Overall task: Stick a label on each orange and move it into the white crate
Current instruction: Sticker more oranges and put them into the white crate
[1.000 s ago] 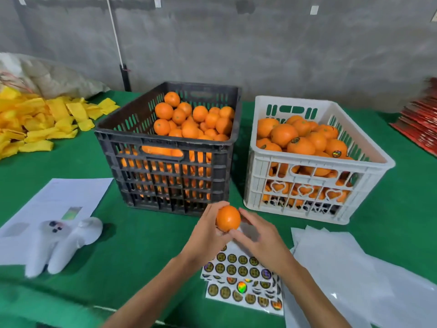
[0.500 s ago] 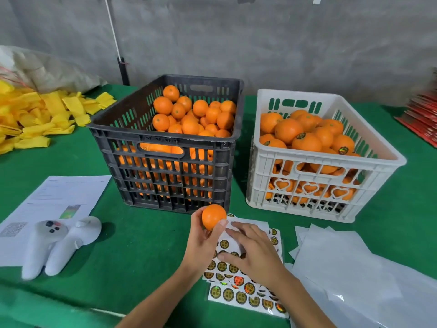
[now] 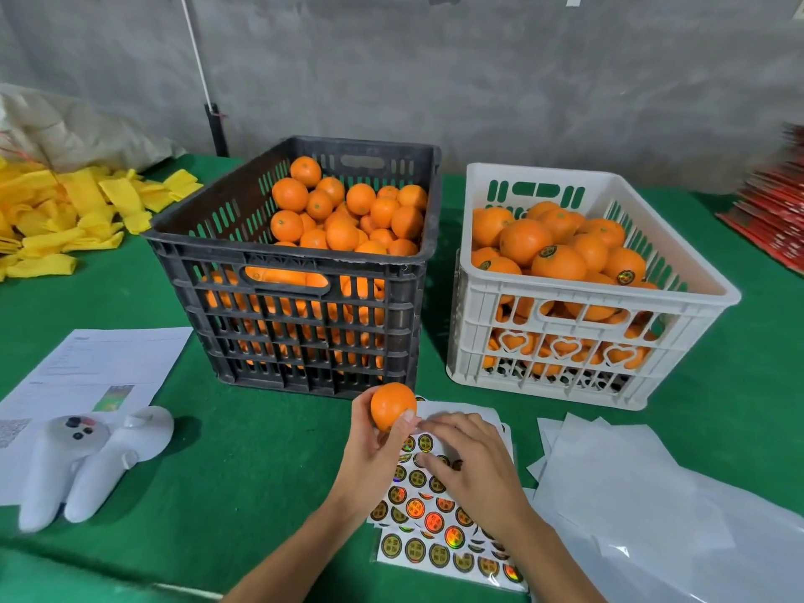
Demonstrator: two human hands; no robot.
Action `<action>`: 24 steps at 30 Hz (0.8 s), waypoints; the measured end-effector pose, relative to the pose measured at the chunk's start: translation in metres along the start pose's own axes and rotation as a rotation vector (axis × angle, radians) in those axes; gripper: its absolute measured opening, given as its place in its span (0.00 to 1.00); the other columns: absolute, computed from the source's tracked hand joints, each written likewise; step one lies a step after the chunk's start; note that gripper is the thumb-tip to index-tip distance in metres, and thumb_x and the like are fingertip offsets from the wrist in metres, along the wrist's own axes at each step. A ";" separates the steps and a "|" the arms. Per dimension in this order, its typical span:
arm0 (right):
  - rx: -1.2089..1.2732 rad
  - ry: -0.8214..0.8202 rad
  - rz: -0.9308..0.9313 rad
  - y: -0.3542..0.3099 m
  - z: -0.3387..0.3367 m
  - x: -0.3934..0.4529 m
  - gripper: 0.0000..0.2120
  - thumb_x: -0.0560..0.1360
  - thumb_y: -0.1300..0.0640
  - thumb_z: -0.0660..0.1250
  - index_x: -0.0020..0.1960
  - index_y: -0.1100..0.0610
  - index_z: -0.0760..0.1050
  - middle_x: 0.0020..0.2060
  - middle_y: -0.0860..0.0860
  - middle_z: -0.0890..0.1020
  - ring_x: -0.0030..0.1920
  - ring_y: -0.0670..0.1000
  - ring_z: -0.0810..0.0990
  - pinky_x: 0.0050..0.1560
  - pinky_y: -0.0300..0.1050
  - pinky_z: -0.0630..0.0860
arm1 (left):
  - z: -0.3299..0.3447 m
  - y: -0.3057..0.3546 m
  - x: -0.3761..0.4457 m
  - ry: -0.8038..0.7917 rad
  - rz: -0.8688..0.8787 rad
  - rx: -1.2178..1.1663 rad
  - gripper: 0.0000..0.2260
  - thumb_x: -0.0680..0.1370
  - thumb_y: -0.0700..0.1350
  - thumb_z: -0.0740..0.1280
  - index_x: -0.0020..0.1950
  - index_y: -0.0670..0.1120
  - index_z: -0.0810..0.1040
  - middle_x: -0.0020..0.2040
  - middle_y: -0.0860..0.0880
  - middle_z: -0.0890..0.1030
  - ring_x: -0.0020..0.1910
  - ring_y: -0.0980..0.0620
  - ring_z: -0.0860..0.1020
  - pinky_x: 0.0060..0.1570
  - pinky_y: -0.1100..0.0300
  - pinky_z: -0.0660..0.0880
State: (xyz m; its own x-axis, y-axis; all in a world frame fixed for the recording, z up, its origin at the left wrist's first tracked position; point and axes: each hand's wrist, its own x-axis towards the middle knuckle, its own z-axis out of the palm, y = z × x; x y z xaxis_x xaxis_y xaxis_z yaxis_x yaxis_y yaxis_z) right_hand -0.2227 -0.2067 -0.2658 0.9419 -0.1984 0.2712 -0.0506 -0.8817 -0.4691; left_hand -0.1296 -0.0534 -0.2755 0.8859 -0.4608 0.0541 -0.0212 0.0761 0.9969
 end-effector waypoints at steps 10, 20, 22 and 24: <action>0.206 -0.013 0.027 -0.002 -0.004 0.000 0.14 0.80 0.45 0.70 0.65 0.42 0.80 0.58 0.34 0.78 0.61 0.40 0.72 0.65 0.41 0.67 | 0.000 0.000 0.000 -0.052 0.010 0.098 0.22 0.80 0.57 0.70 0.70 0.58 0.66 0.61 0.50 0.79 0.55 0.54 0.84 0.54 0.64 0.79; 0.607 0.212 0.360 -0.007 -0.018 0.010 0.04 0.80 0.50 0.70 0.49 0.43 0.84 0.45 0.41 0.85 0.46 0.43 0.82 0.50 0.40 0.79 | 0.000 0.005 0.004 -0.102 0.016 0.163 0.21 0.78 0.57 0.73 0.67 0.65 0.68 0.58 0.48 0.79 0.46 0.52 0.84 0.45 0.62 0.80; 0.612 0.317 0.370 -0.011 -0.028 0.020 0.03 0.79 0.51 0.71 0.49 0.43 0.84 0.44 0.39 0.85 0.47 0.42 0.83 0.49 0.37 0.78 | 0.002 0.014 0.008 -0.118 0.032 0.171 0.21 0.77 0.59 0.74 0.66 0.67 0.69 0.58 0.49 0.79 0.45 0.52 0.84 0.45 0.62 0.80; 0.614 0.368 0.320 -0.018 -0.039 0.030 0.03 0.79 0.52 0.72 0.49 0.44 0.84 0.45 0.40 0.84 0.48 0.43 0.82 0.49 0.33 0.77 | 0.007 0.027 0.013 -0.125 0.072 0.171 0.23 0.76 0.62 0.75 0.68 0.64 0.71 0.57 0.49 0.79 0.43 0.53 0.82 0.45 0.61 0.80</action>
State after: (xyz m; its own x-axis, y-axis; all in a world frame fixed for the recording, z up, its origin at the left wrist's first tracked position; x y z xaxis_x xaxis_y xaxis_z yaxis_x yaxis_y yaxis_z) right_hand -0.2062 -0.2138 -0.2168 0.7363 -0.6266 0.2553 -0.0068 -0.3841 -0.9233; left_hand -0.1215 -0.0632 -0.2477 0.8150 -0.5665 0.1220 -0.1702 -0.0328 0.9849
